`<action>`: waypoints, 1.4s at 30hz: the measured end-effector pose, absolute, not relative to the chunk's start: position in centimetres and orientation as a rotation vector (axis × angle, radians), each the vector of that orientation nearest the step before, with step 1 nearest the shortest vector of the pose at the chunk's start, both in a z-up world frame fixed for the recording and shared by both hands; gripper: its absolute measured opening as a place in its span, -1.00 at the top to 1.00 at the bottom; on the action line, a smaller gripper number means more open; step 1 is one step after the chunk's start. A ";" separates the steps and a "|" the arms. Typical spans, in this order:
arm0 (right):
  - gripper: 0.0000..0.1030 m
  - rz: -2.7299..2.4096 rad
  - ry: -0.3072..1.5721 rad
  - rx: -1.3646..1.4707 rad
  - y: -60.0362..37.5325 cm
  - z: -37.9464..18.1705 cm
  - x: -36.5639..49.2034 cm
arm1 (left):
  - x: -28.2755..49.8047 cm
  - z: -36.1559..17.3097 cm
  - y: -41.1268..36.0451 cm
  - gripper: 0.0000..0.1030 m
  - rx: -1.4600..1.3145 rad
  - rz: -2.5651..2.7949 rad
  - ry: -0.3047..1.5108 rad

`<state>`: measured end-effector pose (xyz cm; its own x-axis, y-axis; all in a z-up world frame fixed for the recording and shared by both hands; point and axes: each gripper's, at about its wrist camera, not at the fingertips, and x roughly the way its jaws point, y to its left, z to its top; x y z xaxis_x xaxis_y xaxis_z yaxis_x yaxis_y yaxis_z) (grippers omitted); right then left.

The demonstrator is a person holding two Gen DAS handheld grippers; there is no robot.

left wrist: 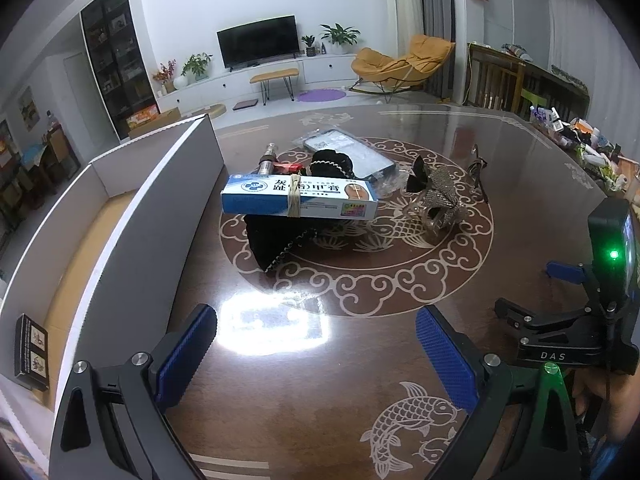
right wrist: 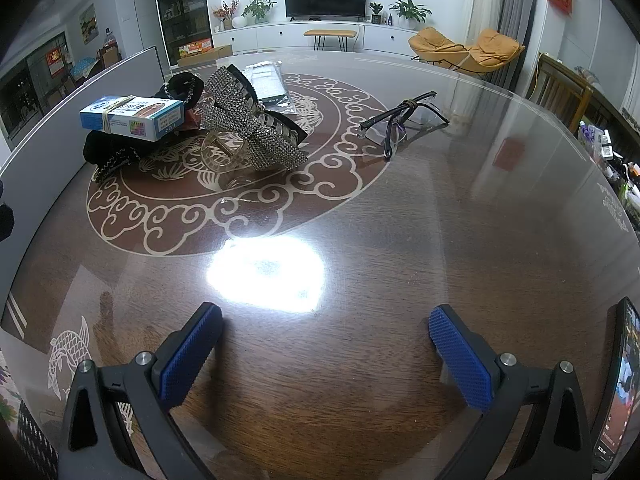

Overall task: Organize objects
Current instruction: 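Move both tools back over the table, then lower the left tool onto the blue-and-white nail cream box and grasp it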

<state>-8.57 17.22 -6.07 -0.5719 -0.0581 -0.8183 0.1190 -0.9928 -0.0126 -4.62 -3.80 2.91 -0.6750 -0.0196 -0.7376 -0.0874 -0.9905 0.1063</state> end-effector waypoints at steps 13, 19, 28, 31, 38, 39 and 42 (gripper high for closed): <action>-1.00 -2.699 0.100 1.400 17.2 -6.1 -8.6 | -4.6 3.3 -3.6 -0.97 -1.236 2.831 0.190; -1.00 -2.701 0.100 1.399 17.2 -6.1 -8.6 | -4.7 2.9 -3.5 -0.97 -1.244 2.823 0.200; -1.00 -2.702 0.099 1.399 17.2 -6.1 -8.6 | -6.5 -2.7 -5.0 -0.97 -1.438 2.699 0.112; -1.00 -2.700 0.099 1.398 17.2 -6.1 -8.6 | -6.7 -3.3 -5.3 -0.97 -1.452 2.674 0.079; -1.00 -2.690 0.090 1.385 17.0 -6.2 -8.7 | -12.4 3.5 -4.7 -0.97 -1.186 2.777 0.131; -1.00 -2.689 0.082 1.381 17.1 -6.2 -8.6 | -13.7 4.3 -4.7 -0.97 -1.155 2.794 0.152; -1.00 -2.693 0.067 1.377 17.3 -6.1 -8.7 | -19.3 5.1 -3.8 -0.97 -1.135 2.753 0.245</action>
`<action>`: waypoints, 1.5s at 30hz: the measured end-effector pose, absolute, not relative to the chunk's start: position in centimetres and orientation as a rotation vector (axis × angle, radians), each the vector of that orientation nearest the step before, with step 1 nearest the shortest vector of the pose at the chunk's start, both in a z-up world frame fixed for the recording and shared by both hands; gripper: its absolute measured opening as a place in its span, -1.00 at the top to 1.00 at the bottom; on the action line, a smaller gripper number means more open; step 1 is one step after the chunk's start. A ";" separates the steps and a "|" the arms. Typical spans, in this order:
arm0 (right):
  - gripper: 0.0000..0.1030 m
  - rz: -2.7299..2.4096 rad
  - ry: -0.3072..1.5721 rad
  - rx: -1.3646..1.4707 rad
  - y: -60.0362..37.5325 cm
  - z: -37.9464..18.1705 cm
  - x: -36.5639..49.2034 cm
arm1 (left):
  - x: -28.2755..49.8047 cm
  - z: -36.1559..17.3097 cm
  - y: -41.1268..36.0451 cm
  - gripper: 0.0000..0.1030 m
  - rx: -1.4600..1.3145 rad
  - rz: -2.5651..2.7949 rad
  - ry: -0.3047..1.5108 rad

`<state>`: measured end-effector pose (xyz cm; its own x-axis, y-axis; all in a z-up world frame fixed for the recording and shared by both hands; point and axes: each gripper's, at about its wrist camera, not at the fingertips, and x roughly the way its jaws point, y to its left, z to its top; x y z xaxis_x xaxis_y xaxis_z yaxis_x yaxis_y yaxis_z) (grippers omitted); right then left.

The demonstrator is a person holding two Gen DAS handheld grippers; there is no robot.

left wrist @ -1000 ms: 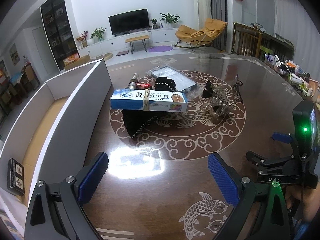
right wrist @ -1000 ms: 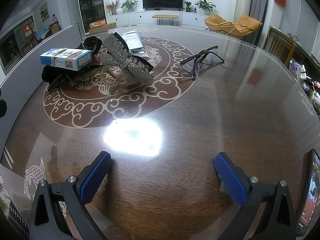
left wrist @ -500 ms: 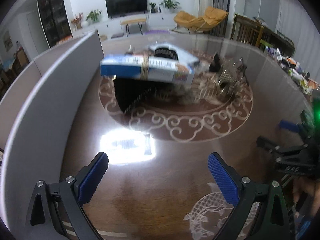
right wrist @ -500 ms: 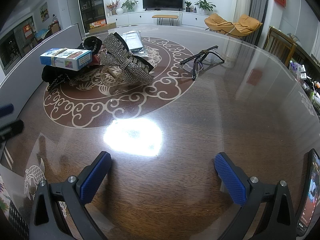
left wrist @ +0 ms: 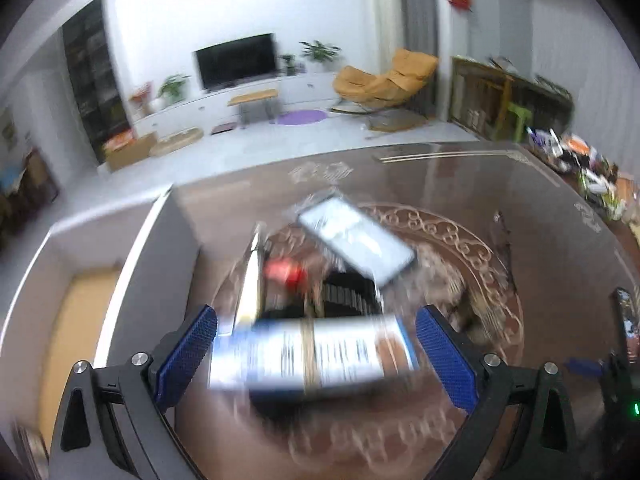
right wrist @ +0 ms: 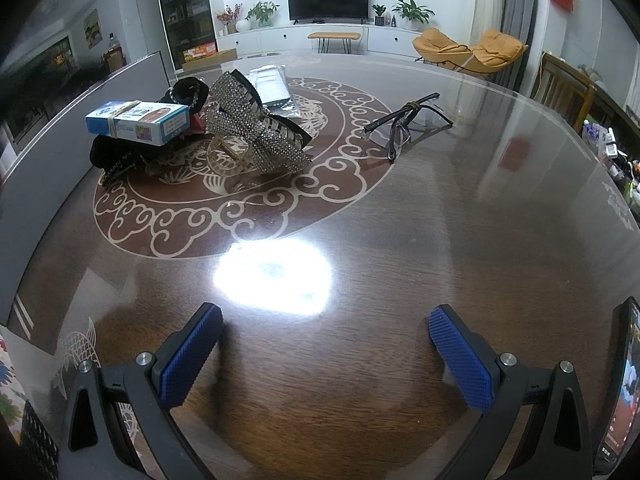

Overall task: Organize objects
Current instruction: 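Lower the left tool onto the blue-and-white nail cream box and grasp it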

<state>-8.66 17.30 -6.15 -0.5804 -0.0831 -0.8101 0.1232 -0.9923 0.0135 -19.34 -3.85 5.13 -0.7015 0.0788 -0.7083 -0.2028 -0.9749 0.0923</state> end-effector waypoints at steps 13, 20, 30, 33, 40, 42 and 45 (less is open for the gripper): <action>-1.00 -2.751 0.078 1.316 17.5 -5.6 -8.0 | -11.4 -1.8 -2.6 -0.95 -1.394 2.250 0.321; -1.00 -2.758 0.102 1.345 17.3 -5.8 -8.1 | -11.7 -2.5 -0.8 -0.95 -1.360 2.358 0.356; -1.00 -2.870 0.045 1.381 18.6 -5.3 -7.8 | -12.3 -5.0 1.5 -0.96 -1.366 2.458 0.326; -1.00 -2.860 -0.049 1.440 19.3 -2.7 -7.3 | -12.5 -5.3 0.8 -0.99 -1.368 2.497 0.239; -1.00 -2.950 -0.020 1.266 18.9 8.9 -3.5 | -12.5 -5.6 0.8 -1.00 -1.328 2.527 0.217; -1.00 -2.999 0.031 1.193 18.5 11.4 -2.4 | -12.6 -5.7 0.7 -1.00 -1.329 2.526 0.215; -1.00 -3.049 0.106 1.159 18.2 13.1 -1.8 | -12.6 -5.7 0.7 -1.00 -1.329 2.526 0.216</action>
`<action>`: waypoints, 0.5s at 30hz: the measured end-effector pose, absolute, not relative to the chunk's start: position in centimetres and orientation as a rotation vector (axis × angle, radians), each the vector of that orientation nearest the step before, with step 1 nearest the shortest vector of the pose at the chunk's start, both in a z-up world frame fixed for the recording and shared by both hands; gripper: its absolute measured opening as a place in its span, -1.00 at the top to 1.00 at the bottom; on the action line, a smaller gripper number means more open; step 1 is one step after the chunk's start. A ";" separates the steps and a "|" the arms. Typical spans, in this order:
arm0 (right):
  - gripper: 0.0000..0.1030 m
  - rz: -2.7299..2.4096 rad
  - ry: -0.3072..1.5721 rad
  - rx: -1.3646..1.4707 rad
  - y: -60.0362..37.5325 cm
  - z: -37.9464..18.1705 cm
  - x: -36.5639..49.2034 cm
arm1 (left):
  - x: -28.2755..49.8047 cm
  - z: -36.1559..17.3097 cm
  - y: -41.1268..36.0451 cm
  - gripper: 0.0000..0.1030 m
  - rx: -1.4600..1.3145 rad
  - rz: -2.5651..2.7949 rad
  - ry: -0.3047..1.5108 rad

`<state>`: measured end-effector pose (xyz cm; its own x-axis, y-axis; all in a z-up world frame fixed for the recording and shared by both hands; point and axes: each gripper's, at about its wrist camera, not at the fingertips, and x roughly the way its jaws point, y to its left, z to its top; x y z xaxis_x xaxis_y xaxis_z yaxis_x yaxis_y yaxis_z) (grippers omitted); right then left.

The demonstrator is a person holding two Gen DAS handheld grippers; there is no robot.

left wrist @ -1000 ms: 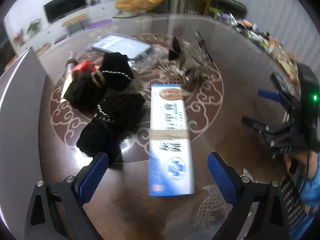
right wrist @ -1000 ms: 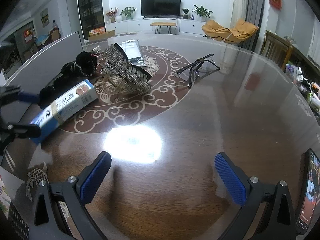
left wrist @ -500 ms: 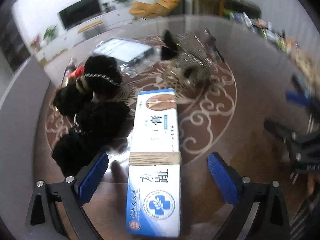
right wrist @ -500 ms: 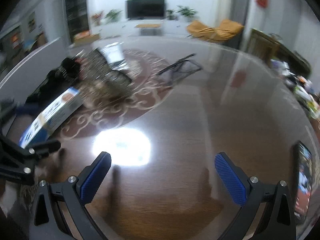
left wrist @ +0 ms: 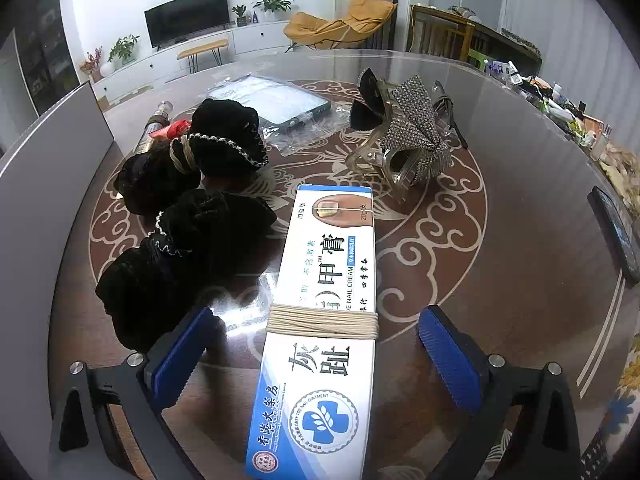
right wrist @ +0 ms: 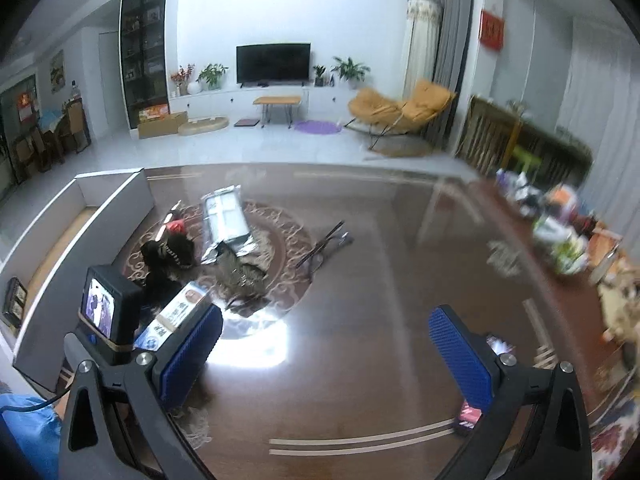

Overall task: Organize objects
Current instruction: 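Lower the left tool onto the blue-and-white nail cream box and grasp it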

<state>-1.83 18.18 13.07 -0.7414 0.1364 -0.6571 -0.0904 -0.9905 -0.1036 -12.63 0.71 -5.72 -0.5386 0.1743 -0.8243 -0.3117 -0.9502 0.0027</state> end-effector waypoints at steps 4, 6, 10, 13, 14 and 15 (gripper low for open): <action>-1.00 2.800 -0.123 -1.057 18.8 13.5 -1.8 | -12.6 -5.7 0.7 -1.00 -1.329 2.526 0.216; -1.00 2.796 -0.103 -1.077 19.2 13.5 -1.9 | -12.7 -5.7 0.7 -1.00 -1.329 2.526 0.215; -1.00 2.791 -0.078 -1.091 19.9 13.3 -1.6 | -12.6 -5.7 0.7 -1.00 -1.329 2.526 0.216; -1.00 2.792 -0.062 -1.101 20.1 13.3 -1.6 | -12.6 -5.7 0.8 -1.00 -1.329 2.526 0.215; -1.00 2.793 -0.059 -1.104 20.2 13.3 -1.6 | -12.6 -5.7 0.8 -1.00 -1.329 2.526 0.216; -1.00 2.791 -0.055 -1.105 20.2 13.3 -1.6 | -12.6 -5.7 0.8 -1.00 -1.329 2.526 0.216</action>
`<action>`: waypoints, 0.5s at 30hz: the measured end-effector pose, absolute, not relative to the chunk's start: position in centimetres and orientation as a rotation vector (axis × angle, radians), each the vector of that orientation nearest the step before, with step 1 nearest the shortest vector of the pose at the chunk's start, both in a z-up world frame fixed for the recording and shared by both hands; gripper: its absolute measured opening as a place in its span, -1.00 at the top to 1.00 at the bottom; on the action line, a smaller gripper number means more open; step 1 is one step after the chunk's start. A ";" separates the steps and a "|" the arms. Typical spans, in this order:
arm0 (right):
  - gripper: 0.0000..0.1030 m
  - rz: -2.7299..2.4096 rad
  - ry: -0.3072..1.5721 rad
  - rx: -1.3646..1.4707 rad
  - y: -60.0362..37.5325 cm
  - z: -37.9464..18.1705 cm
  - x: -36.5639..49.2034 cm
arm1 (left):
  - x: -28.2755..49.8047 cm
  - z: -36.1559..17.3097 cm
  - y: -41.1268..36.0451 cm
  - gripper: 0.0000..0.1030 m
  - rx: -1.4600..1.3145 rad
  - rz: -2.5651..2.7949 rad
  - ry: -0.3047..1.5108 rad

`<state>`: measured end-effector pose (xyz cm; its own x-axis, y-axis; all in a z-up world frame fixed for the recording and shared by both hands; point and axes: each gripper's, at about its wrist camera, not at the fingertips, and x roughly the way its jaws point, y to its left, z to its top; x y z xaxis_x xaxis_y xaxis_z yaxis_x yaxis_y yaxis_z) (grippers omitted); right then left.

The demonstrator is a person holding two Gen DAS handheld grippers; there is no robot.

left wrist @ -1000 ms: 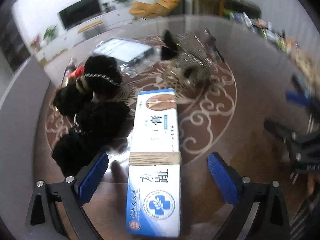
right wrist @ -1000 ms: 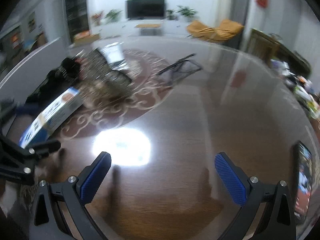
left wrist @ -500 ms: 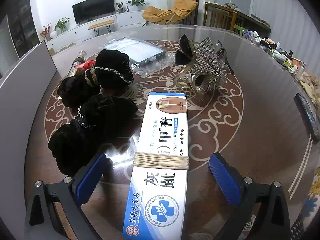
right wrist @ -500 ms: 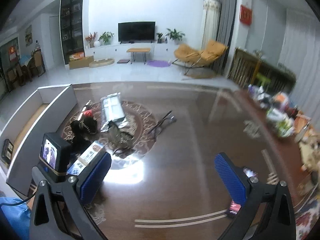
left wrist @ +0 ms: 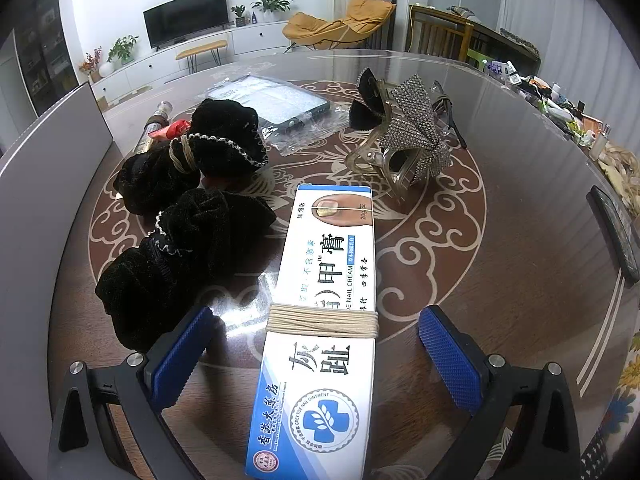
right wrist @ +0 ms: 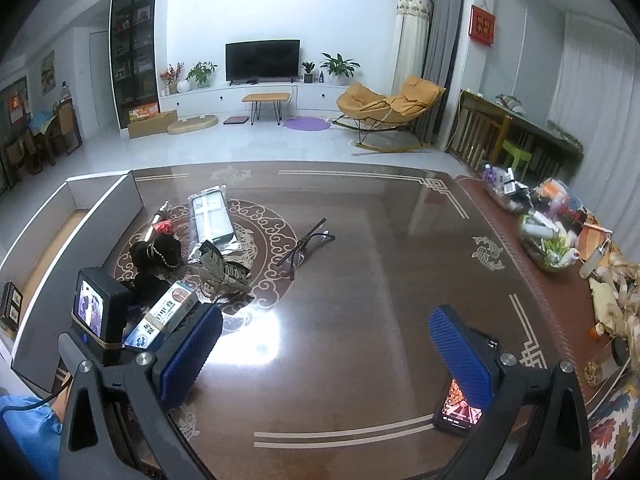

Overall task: Organize objects
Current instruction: 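Lower the left tool onto the blue-and-white nail cream box and grasp it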

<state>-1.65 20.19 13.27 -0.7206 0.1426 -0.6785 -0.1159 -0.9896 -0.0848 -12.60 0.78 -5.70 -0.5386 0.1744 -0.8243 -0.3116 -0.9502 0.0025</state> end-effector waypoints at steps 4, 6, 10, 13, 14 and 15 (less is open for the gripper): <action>-1.00 2.782 -0.059 -1.103 20.4 13.3 -1.6 | -12.6 -5.7 0.8 -1.00 -1.329 2.526 0.215; -1.00 2.776 -0.063 -1.101 20.5 13.3 -1.6 | -12.6 -5.7 0.8 -1.00 -1.329 2.526 0.216; -1.00 2.763 -0.074 -1.107 20.7 13.1 -1.8 | -12.6 -5.7 0.8 -1.00 -1.329 2.526 0.216; -1.00 2.751 -0.081 -1.112 21.0 12.8 -1.9 | -12.6 -5.7 0.8 -1.00 -1.329 2.526 0.215; -1.00 2.748 -0.082 -1.112 21.0 12.8 -1.9 | -12.6 -5.7 0.8 -1.00 -1.329 2.526 0.215; -1.00 2.745 -0.084 -1.111 21.1 12.8 -1.9 | -12.6 -5.7 0.8 -1.00 -1.329 2.526 0.216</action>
